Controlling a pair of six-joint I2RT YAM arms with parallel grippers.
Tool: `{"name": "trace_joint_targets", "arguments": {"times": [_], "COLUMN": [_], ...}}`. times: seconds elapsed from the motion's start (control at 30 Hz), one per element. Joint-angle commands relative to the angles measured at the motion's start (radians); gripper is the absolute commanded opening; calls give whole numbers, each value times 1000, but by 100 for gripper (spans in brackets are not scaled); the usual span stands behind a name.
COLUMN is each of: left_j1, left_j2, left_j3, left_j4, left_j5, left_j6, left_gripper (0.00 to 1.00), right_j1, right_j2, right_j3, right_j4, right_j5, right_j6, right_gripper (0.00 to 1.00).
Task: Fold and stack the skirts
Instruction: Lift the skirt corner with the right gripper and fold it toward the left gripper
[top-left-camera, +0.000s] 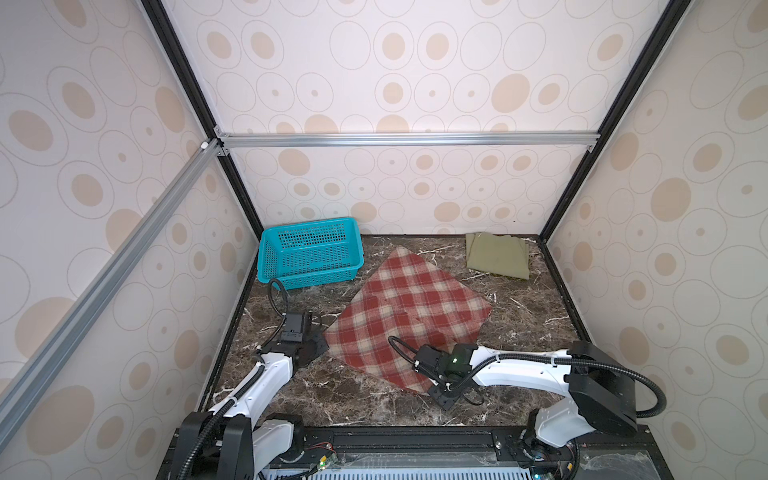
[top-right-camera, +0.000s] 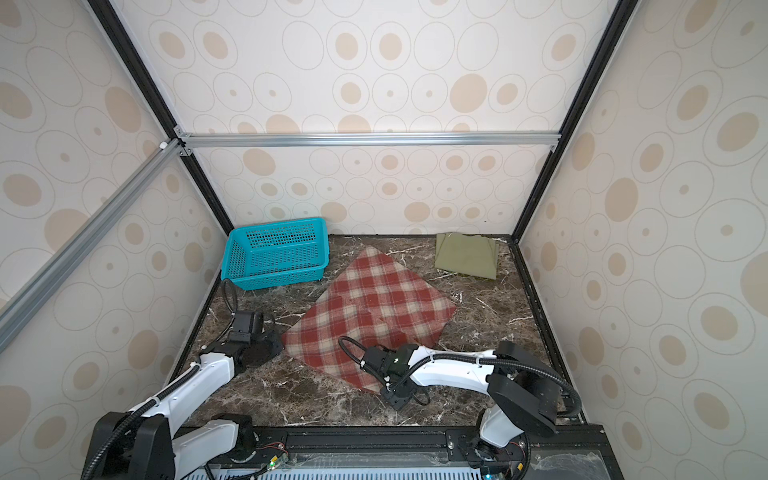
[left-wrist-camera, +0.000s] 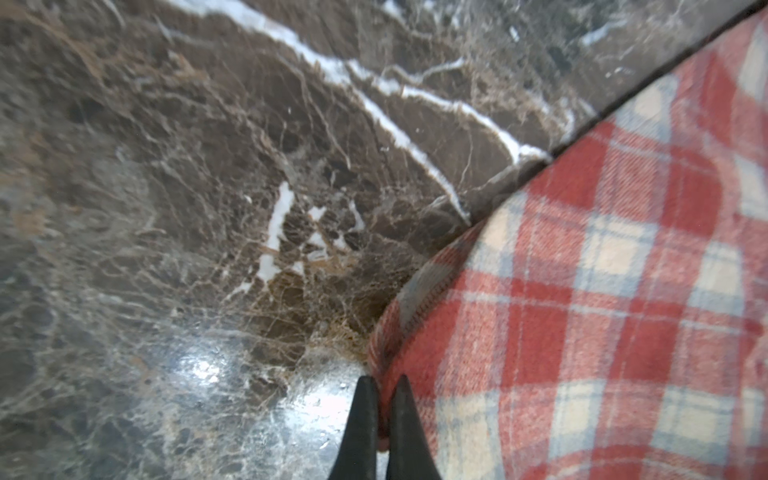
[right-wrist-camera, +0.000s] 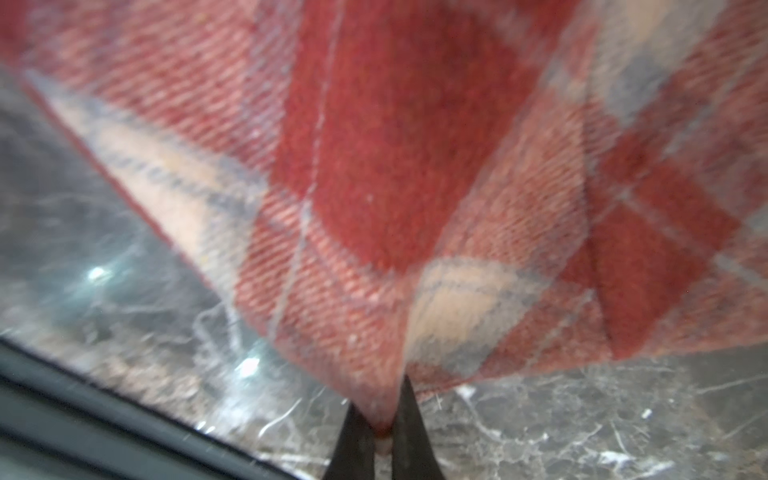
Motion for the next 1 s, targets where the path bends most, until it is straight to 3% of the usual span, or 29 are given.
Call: {"name": "trace_joint_targets", "arguments": {"times": [0.0,0.53,0.97], "left_j1": [27,88,89], "left_j2": [-40,-234,-395], "left_j3": [79,259,399], "left_j4": [-37,-185,-374], "left_j5": [-32,-101,-183], "left_j6": [2,2,17], "left_gripper": [0,0,0], "right_j1": [12,16,152], "right_j2": [-94,-316,-346], "right_j3": [57,97,122], "right_j4": [-75,-117,-50], "right_j5": [-49,-212,-346], "right_j6": [-8,28,103], "right_gripper": [0,0,0]}}
